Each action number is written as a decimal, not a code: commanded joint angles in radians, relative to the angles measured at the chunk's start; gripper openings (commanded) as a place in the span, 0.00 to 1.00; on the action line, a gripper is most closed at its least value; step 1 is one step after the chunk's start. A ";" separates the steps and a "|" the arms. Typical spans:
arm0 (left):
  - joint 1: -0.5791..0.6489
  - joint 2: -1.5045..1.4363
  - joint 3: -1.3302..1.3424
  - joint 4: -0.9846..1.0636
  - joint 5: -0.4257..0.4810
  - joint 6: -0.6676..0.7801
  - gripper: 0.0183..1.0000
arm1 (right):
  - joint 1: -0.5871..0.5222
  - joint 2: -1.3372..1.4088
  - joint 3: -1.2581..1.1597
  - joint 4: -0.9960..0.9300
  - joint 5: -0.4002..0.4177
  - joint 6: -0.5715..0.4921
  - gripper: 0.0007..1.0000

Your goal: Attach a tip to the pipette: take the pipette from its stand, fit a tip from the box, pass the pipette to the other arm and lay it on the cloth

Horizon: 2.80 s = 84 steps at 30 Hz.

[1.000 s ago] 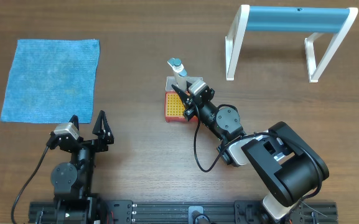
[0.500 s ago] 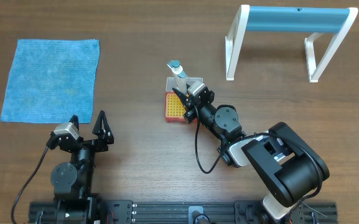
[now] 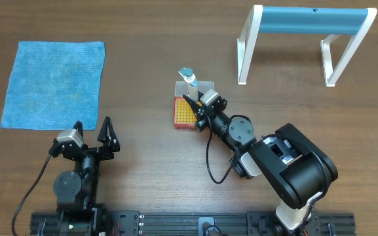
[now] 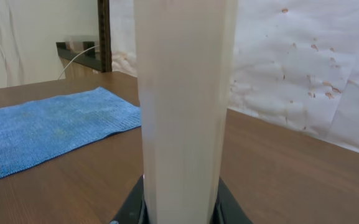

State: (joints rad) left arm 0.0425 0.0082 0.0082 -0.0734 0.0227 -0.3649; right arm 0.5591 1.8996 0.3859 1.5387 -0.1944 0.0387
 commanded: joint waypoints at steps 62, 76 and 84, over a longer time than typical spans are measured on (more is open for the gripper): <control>-0.184 1.408 0.912 0.833 1.245 -0.779 0.33 | -0.063 -0.547 0.752 -1.701 -0.742 0.462 0.07; 0.420 1.445 1.166 -0.976 0.313 0.068 0.01 | -0.444 -0.548 0.752 -2.381 -0.105 0.220 0.99; 0.418 2.280 2.346 -1.469 -0.202 0.408 0.01 | -0.440 -0.547 0.752 -2.322 -0.113 0.374 0.99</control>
State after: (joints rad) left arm 0.5117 2.1368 2.2780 -1.6333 -0.0246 -0.1329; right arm 0.1196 1.3556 1.1324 -0.7715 -0.3115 0.3561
